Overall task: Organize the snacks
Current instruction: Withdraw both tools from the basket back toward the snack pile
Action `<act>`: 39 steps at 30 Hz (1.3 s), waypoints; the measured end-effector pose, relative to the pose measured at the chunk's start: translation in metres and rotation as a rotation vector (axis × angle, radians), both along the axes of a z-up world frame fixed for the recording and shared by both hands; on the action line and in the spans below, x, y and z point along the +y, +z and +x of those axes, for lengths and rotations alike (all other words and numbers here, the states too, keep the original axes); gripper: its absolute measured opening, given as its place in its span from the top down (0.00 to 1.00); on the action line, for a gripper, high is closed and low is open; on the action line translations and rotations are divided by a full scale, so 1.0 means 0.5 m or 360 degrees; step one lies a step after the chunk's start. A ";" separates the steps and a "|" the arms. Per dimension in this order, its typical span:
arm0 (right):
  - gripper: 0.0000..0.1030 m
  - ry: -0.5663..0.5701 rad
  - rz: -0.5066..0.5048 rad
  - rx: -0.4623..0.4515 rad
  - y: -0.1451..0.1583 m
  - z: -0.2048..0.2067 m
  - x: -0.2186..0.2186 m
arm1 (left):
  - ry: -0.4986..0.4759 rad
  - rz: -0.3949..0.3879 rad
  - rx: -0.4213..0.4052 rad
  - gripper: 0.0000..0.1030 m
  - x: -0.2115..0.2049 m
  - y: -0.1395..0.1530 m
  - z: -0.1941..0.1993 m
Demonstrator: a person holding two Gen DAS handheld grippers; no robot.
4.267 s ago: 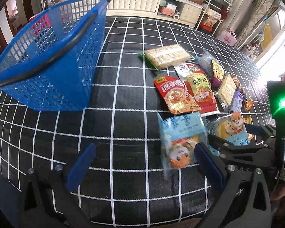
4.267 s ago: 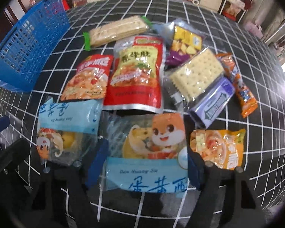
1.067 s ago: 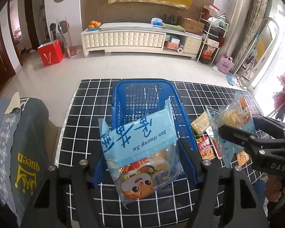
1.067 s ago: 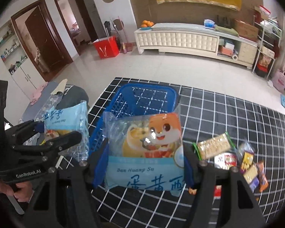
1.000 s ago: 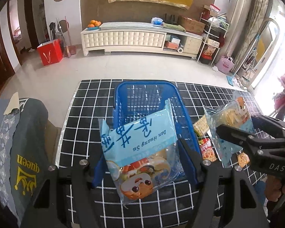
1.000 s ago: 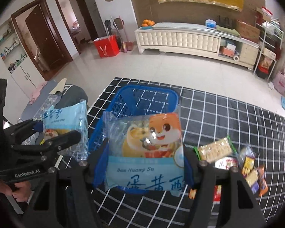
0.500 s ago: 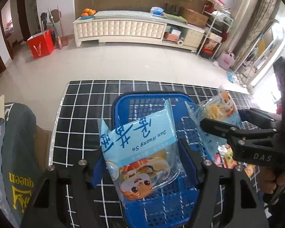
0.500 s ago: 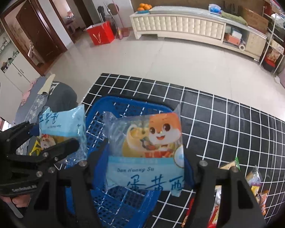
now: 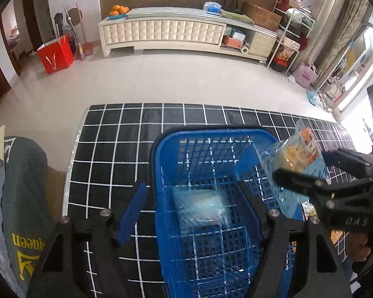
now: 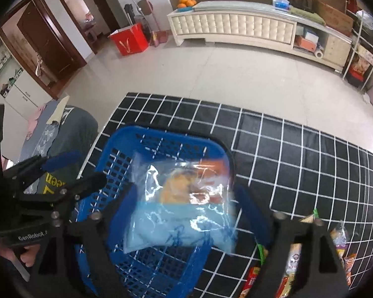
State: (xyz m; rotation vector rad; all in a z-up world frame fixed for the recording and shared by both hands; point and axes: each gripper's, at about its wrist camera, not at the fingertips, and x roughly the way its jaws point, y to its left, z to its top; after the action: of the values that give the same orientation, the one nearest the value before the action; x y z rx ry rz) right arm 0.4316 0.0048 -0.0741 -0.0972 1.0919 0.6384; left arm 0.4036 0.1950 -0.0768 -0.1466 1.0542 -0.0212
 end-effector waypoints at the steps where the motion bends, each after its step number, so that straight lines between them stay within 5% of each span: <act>1: 0.03 -0.0002 0.0001 -0.0010 0.004 0.001 0.000 | 0.0010 -0.0012 0.0004 0.32 0.004 0.000 0.001; 17: 0.03 -0.0074 0.0042 -0.0082 0.100 -0.090 -0.076 | 0.0011 -0.0004 -0.0027 0.32 -0.015 0.046 -0.065; 28: 0.03 -0.0171 0.0082 -0.0186 0.180 -0.194 -0.200 | -0.0069 0.0000 -0.0152 0.32 -0.105 0.151 -0.168; 39: 0.03 -0.0354 0.0127 -0.0175 0.183 -0.268 -0.357 | -0.0182 0.0017 -0.0199 0.32 -0.236 0.197 -0.243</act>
State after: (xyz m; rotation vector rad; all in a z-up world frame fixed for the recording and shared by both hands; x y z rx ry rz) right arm 0.2974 -0.1739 0.0176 0.0568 0.9538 0.4704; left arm 0.2820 0.0770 0.0219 -0.0740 0.9369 -0.1267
